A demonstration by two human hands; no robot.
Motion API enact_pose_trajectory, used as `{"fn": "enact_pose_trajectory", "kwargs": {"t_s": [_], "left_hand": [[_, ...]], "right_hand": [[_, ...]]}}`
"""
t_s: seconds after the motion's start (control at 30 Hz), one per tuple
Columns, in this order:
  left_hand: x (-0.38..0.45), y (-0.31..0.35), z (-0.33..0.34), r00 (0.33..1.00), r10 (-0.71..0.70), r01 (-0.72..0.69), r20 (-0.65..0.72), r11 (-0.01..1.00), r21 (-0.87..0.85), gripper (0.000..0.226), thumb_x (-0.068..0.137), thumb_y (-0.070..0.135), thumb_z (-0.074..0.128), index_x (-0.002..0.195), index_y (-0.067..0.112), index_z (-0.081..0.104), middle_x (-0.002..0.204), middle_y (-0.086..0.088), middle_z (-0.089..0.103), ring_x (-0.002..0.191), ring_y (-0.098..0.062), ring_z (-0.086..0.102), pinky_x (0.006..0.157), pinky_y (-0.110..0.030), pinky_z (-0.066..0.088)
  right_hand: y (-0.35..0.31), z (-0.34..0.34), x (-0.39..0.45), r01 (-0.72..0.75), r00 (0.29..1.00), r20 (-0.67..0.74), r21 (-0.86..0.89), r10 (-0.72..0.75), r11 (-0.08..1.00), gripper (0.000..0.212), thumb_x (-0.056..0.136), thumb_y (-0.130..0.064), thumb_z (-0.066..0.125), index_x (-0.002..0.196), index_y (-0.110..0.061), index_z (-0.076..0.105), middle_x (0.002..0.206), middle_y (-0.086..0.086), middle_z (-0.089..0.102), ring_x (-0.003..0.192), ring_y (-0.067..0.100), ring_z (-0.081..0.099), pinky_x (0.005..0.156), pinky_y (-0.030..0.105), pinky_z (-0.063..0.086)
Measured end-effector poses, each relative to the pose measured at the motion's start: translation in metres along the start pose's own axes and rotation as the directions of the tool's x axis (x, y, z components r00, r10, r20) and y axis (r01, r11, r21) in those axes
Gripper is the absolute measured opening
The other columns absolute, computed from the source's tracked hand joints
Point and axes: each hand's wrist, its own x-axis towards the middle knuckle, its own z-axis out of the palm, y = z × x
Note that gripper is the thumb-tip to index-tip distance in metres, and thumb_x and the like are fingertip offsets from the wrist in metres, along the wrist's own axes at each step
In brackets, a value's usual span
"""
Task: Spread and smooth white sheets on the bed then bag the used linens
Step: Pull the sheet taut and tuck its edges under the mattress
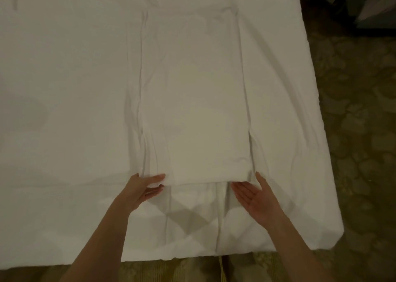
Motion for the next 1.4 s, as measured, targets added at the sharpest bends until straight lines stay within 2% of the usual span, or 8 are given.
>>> {"fn": "enact_pose_trajectory", "kwargs": {"t_s": [0.1,0.27,0.53,0.7,0.83,0.97,1.1,1.4], "left_hand": [[-0.003,-0.010,-0.001,0.999,0.036,-0.037,-0.023,0.998,-0.058,0.038,0.070,0.003,0.078,0.104,-0.004,0.065,0.102,-0.015,0.072,0.092,-0.024,0.069,0.069,-0.025,0.060],[-0.008,-0.010,0.000,0.989,0.134,-0.141,-0.068,0.985,-0.100,0.019,0.079,0.000,0.072,0.097,-0.002,0.067,0.095,-0.012,0.074,0.086,-0.018,0.072,0.070,-0.024,0.059],[-0.011,-0.018,0.014,0.962,0.237,-0.265,-0.134,0.931,-0.252,0.015,0.085,-0.002,0.066,0.097,0.008,0.065,0.093,-0.005,0.074,0.092,-0.017,0.069,0.076,-0.027,0.059],[-0.006,-0.030,0.006,0.955,0.170,-0.222,-0.244,0.953,-0.206,0.007,0.084,0.000,0.069,0.088,0.002,0.064,0.095,-0.012,0.069,0.092,-0.024,0.066,0.062,-0.023,0.059],[0.006,-0.014,-0.003,0.974,0.081,-0.143,-0.213,0.945,-0.294,0.015,0.081,0.005,0.072,0.094,0.003,0.065,0.096,-0.013,0.070,0.084,-0.021,0.070,0.061,-0.027,0.059],[0.010,0.019,-0.015,0.989,0.071,-0.091,-0.131,0.983,-0.159,0.066,0.059,0.032,0.083,0.117,0.006,0.064,0.111,-0.011,0.071,0.103,-0.028,0.067,0.094,-0.045,0.052],[0.015,0.046,-0.007,0.975,0.137,-0.130,-0.176,0.990,0.051,0.062,0.073,0.035,0.080,0.122,0.003,0.059,0.113,-0.009,0.066,0.105,-0.030,0.063,0.098,-0.049,0.048],[0.046,0.109,0.019,0.950,0.251,-0.211,-0.188,0.954,0.212,0.040,0.076,0.032,0.080,0.104,0.010,0.061,0.109,-0.010,0.066,0.104,-0.029,0.062,0.099,-0.043,0.047]], "right_hand": [[0.010,0.013,0.008,-0.014,0.998,0.067,0.171,0.003,0.985,0.080,0.043,-0.033,0.095,0.108,0.001,0.062,0.089,0.016,0.073,0.091,0.027,0.069,0.070,0.038,0.059],[0.013,0.024,0.008,0.016,0.999,-0.049,-0.042,-0.018,0.999,0.038,0.087,-0.036,0.066,0.105,-0.002,0.063,0.086,0.011,0.073,0.079,0.021,0.070,0.061,0.026,0.060],[0.014,0.042,0.006,0.230,0.972,-0.060,0.425,-0.227,0.875,0.012,0.093,-0.016,0.059,0.099,-0.007,0.064,0.077,0.005,0.075,0.068,0.013,0.073,0.062,0.026,0.060],[0.046,0.036,0.007,0.297,0.954,-0.155,0.394,-0.256,0.870,0.032,0.094,-0.022,0.059,0.122,-0.007,0.061,0.111,0.007,0.069,0.102,0.016,0.066,0.079,0.027,0.058],[0.041,0.042,0.009,0.261,0.964,-0.149,0.394,-0.219,0.881,0.016,0.096,-0.018,0.057,0.106,-0.007,0.063,0.084,0.006,0.075,0.073,0.013,0.073,0.059,0.025,0.059],[0.039,0.026,0.012,0.273,0.938,-0.272,0.203,-0.213,0.941,0.016,0.093,-0.019,0.062,0.102,-0.006,0.063,0.096,0.008,0.068,0.084,0.017,0.068,0.059,0.027,0.058],[0.032,0.010,0.019,0.447,0.702,-0.495,-0.254,-0.512,0.858,0.020,0.087,-0.023,0.071,0.096,-0.004,0.069,0.090,0.010,0.070,0.077,0.016,0.065,0.078,0.031,0.055],[-0.070,0.113,0.061,0.596,0.585,0.001,-0.679,-0.811,0.429,0.034,0.086,-0.030,0.070,0.067,-0.005,0.057,0.060,0.001,0.048,0.064,0.013,0.044,0.063,0.028,0.038]]}}
